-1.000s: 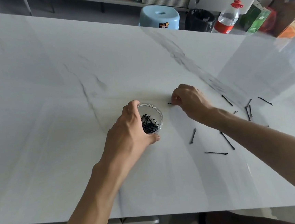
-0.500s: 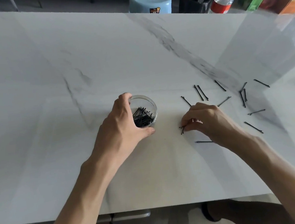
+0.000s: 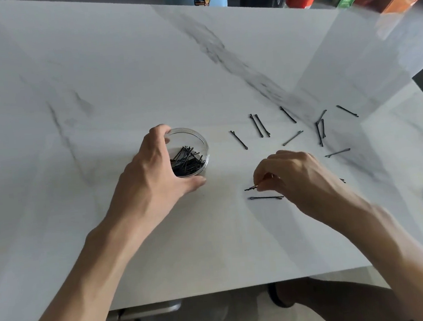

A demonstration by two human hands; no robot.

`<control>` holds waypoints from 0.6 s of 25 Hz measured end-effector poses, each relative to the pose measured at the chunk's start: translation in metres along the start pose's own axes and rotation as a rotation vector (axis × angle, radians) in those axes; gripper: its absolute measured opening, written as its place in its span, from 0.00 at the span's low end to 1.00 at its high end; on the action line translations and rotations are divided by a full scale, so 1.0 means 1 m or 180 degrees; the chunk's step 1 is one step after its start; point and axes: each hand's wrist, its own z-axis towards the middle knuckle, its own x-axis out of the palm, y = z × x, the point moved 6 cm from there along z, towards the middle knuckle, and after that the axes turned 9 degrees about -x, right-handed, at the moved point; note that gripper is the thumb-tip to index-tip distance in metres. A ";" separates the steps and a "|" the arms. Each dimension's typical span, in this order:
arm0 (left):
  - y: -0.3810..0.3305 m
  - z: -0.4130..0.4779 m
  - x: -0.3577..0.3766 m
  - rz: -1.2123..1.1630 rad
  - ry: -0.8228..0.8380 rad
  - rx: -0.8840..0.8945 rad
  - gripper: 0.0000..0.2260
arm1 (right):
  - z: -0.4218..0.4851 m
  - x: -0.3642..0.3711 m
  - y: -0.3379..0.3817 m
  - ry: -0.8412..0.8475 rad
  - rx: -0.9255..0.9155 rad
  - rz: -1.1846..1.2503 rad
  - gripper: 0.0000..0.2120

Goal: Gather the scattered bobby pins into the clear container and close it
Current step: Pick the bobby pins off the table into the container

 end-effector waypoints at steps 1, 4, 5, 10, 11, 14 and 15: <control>-0.001 0.000 0.001 -0.0007 -0.0015 -0.0005 0.40 | -0.006 0.002 -0.001 0.0101 0.0099 0.0025 0.03; -0.005 0.002 0.004 -0.0002 0.0000 0.0017 0.39 | -0.011 0.009 -0.003 0.0220 0.0186 0.0002 0.03; -0.007 0.002 0.006 -0.0006 0.0020 0.0015 0.39 | -0.010 0.010 -0.002 0.0237 0.0137 -0.0003 0.03; -0.013 0.003 0.013 -0.0032 0.0043 0.0063 0.39 | -0.006 0.017 0.005 0.0284 -0.0235 -0.0305 0.04; -0.012 0.003 0.013 -0.0038 0.0033 0.0065 0.39 | -0.004 0.017 0.005 0.0215 -0.0238 -0.0297 0.04; -0.015 0.002 0.017 -0.0148 0.0124 0.0100 0.40 | 0.007 -0.011 -0.004 -0.0656 0.0106 0.0337 0.02; -0.016 0.000 0.018 -0.0215 0.0188 0.0097 0.40 | 0.012 -0.023 -0.003 -0.0999 0.0127 0.0554 0.03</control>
